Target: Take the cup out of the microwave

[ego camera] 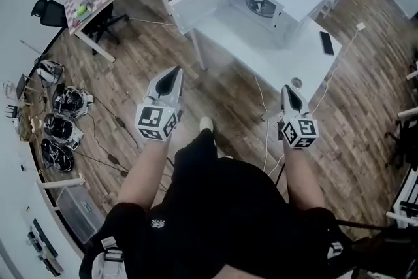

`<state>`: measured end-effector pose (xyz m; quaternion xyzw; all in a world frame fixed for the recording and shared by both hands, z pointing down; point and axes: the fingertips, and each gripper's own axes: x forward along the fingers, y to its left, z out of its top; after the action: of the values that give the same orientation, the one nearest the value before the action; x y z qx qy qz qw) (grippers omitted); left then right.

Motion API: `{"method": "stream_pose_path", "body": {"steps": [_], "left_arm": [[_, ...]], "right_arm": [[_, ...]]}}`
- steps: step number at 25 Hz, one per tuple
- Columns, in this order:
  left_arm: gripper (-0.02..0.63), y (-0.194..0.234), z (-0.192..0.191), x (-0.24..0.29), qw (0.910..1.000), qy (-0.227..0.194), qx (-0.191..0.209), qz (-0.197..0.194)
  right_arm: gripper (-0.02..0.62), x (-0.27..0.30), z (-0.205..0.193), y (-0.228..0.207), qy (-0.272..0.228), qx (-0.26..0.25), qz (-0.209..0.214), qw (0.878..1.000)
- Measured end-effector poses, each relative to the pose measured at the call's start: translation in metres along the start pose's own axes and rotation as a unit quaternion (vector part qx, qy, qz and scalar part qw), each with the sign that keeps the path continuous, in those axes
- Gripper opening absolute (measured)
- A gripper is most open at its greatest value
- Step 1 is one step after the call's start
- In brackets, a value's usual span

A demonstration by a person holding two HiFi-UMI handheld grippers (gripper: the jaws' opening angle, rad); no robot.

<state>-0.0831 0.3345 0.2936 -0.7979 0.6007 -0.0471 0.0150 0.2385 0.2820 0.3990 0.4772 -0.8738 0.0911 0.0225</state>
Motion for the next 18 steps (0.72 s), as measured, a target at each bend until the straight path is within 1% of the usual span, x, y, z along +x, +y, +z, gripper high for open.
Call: {"method": "stream_pose_path", "body": {"steps": [5,9,11,15,18], "left_arm": [[0.006,0.019,-0.005,0.047,1.0000,0.001,-0.002,-0.008],[0.006,0.046,-0.007,0.093,0.9998,-0.003,-0.005,-0.020],[0.006,0.060,-0.009,0.117,0.9996,-0.003,-0.007,-0.028],[0.006,0.085,-0.011,0.168,0.9987,0.001,-0.020,-0.047],[0.006,0.101,-0.009,0.205,0.9981,0.007,-0.008,-0.061]], "right_arm": [[0.002,0.038,-0.003,-0.020,0.003,0.007,-0.014,1.000],[0.002,0.077,-0.003,-0.030,0.010,0.009,-0.027,1.000],[0.002,0.099,-0.003,-0.030,0.016,0.009,-0.031,0.999],[0.003,0.145,-0.001,-0.019,0.028,-0.003,-0.024,0.999],[0.003,0.177,0.003,-0.024,0.032,-0.001,-0.039,0.999]]}}
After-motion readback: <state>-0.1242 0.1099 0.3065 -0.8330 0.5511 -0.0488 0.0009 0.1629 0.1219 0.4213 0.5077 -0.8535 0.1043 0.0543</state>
